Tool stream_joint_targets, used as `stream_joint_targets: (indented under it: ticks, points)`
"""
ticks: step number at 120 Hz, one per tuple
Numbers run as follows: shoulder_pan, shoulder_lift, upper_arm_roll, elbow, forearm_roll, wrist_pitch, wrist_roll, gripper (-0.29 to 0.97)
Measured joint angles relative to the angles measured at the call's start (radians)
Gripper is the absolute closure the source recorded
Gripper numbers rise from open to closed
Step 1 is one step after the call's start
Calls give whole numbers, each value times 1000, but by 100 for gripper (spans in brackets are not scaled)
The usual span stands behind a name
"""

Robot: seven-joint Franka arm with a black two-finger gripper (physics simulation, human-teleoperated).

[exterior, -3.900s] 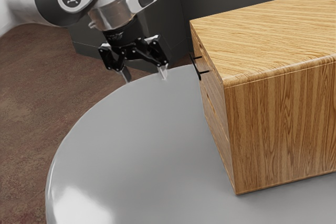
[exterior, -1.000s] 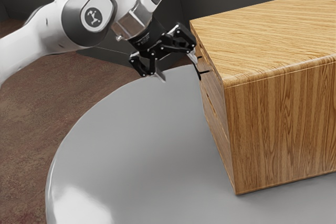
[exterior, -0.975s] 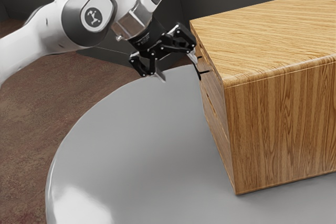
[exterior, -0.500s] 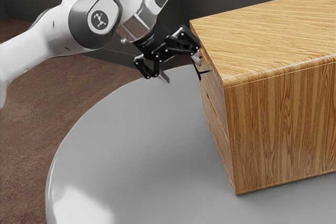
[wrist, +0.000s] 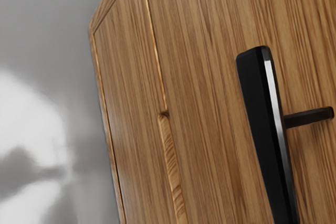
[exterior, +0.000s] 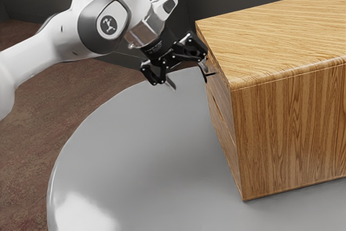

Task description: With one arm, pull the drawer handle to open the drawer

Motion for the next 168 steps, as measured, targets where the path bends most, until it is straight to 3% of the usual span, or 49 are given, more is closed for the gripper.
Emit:
stream_joint_targets:
  ticks: [43,168]
  points:
    - [-4,-18,18,-38,-3,-2,0,0]
    - [-4,-251,95,-284,7,-2,8,0]
